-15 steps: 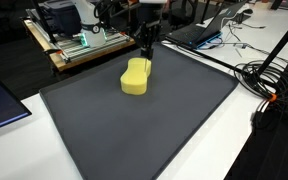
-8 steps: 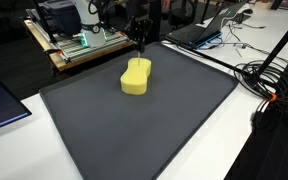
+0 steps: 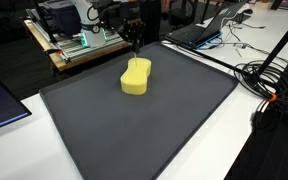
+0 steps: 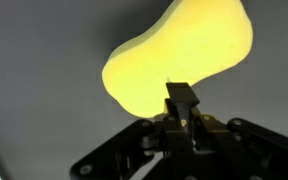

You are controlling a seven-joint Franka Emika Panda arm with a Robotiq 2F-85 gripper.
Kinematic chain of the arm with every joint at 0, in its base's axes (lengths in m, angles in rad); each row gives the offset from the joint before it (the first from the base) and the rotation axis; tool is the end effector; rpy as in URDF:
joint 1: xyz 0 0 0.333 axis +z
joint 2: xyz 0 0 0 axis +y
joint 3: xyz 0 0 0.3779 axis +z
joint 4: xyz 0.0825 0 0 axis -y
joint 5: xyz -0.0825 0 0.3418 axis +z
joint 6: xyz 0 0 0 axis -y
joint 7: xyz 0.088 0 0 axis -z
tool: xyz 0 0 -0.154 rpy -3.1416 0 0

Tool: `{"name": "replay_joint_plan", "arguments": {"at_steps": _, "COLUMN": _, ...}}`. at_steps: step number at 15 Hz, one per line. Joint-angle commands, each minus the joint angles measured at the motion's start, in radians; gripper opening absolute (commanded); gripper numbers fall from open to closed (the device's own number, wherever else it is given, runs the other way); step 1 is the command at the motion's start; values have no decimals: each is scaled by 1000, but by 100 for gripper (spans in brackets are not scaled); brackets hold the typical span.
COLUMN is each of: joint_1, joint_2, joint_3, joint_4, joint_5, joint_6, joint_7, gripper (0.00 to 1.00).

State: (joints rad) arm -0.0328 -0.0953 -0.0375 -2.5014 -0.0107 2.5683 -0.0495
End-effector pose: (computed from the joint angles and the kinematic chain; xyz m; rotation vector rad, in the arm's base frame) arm 0.4473 -0.0317 0.3811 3.1187 -0.0193 0.2527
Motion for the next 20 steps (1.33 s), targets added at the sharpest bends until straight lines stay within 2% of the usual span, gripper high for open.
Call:
{"name": "replay_joint_plan", "arguments": {"at_steps": 1, "joint_1": 0, "joint_2": -5, "joint_3": 1, "joint_4": -7, "joint_5": 0, "joint_6": 2, "joint_7": 3, "gripper": 12}}
{"name": "replay_joint_plan", "arguments": {"at_steps": 2, "joint_1": 0, "joint_2": -8, "joint_3": 1, "joint_4": -9, "joint_5": 0, "joint_6": 4, "joint_7": 4, "gripper": 12}}
{"name": "replay_joint_plan", "arguments": {"at_steps": 3, "joint_1": 0, "joint_2": -10, "joint_3": 1, "joint_4": -9, "joint_5": 0, "joint_6": 4, "joint_7": 4, "gripper": 3}}
{"name": "replay_joint_plan", "arguments": {"at_steps": 7, "joint_1": 8, "joint_2": 34, "joint_3": 29, "joint_4": 8, "joint_5": -66, "joint_6": -9, "joint_7": 61, "gripper": 3}}
{"name": "replay_joint_plan", "arguments": {"at_steps": 10, "joint_1": 10, "joint_2": 83, "joint_3": 52, "joint_4": 18, "joint_5": -166, "joint_6": -9, "joint_7": 150, "gripper": 3}}
{"name": "replay_joint_plan", "arguments": {"at_steps": 13, "joint_1": 22, "joint_2": 170, "joint_3": 59, "joint_4": 33, "joint_5": -238, "joint_6": 11, "joint_7": 222, "gripper": 3}}
{"name": "replay_joint_plan", "arguments": {"at_steps": 20, "joint_1": 38, "joint_2": 345, "joint_3": 35, "joint_4": 107, "joint_5": -208, "joint_6": 21, "joint_7": 217, "gripper": 3}}
